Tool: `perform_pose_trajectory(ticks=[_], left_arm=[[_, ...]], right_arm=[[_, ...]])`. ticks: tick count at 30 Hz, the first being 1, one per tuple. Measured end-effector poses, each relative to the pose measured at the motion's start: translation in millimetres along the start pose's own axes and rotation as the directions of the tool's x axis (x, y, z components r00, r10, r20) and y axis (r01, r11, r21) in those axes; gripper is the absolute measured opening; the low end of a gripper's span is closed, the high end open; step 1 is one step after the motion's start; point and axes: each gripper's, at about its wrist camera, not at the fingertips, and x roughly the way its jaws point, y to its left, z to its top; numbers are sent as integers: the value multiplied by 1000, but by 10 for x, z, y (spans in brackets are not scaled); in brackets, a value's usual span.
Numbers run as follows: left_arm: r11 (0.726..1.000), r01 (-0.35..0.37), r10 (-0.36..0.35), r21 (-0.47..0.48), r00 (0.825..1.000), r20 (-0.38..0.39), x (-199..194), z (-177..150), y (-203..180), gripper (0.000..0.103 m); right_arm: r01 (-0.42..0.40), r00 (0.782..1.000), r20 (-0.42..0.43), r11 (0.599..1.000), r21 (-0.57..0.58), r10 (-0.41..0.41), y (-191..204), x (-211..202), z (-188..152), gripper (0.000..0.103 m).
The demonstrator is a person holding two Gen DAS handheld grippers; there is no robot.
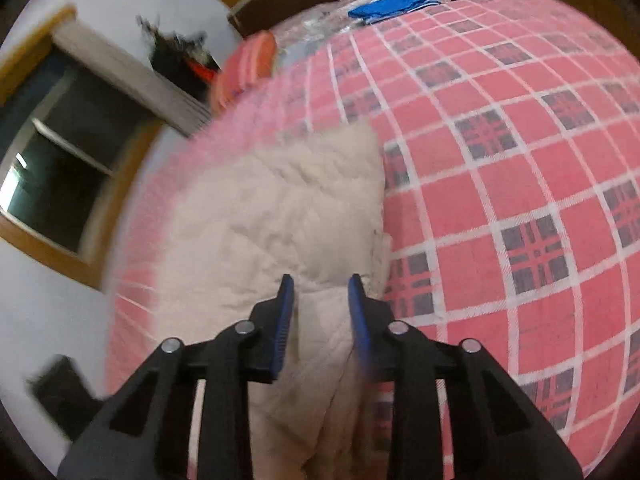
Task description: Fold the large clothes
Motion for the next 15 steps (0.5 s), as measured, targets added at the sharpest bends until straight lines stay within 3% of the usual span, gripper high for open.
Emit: perform_pose_trajectory(ticks=[2, 4, 5, 7, 10, 15], left_arm=[[999, -15, 17, -43, 998, 53, -229, -23, 88, 92], [992, -31, 39, -122, 997, 60, -363, -62, 291, 94], [985, -53, 62, -167, 997, 49, -393, -80, 413, 94], [969, -73, 82, -238, 996, 30, -384, -134, 571, 94], [943, -2, 15, -332, 999, 37, -318, -218, 788, 94], [926, 19, -5, -378, 999, 37, -125, -262, 946, 94]], right_arm=[[-83, 996, 31, 993, 82, 80, -157, -182, 122, 55], [-152, 988, 10, 977, 151, 152, -284, -164, 213, 76], [-178, 983, -7, 968, 176, 182, -337, -123, 245, 79], [-213, 973, -43, 952, 218, 228, -371, -41, 359, 83], [-241, 957, -100, 941, 238, 271, -402, 175, 423, 84], [-267, 934, -175, 932, 244, 313, -344, 318, 253, 84]])
